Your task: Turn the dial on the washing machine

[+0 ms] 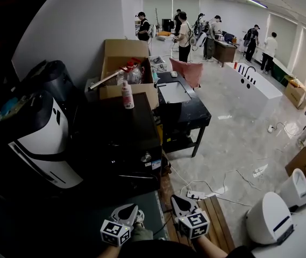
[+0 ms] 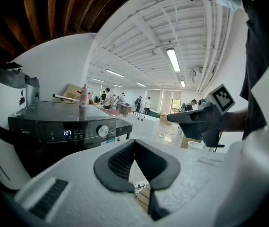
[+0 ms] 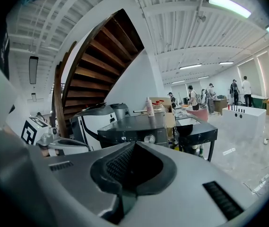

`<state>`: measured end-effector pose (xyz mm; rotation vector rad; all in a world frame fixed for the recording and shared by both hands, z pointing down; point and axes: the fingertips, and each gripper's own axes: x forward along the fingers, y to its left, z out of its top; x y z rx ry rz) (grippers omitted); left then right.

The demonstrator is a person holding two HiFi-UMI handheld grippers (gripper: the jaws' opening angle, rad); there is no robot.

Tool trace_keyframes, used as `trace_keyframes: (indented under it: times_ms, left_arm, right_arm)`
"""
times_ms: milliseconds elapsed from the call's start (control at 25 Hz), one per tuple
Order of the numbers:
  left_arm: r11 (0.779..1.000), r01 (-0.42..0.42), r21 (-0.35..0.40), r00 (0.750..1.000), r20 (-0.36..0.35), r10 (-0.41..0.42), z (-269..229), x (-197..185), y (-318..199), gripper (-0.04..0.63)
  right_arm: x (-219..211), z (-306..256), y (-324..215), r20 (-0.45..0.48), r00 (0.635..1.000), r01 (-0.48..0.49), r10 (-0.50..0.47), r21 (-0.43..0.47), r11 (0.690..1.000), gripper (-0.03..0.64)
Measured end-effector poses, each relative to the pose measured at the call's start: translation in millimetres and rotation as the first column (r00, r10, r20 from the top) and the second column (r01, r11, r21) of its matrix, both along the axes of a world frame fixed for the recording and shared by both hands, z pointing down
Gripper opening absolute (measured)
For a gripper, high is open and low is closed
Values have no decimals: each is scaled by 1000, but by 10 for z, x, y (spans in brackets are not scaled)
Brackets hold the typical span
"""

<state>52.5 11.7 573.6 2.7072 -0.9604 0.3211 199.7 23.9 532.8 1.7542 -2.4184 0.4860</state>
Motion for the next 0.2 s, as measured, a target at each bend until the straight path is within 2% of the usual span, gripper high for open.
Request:
trace_keyframes:
  times_ms: [200]
  left_arm:
    - [1000,8,-1,1000,-8,-8,2,-1,-53,11]
  right_arm:
    - [13,21,-28,3,1000,-6,6,-6,1000,-2]
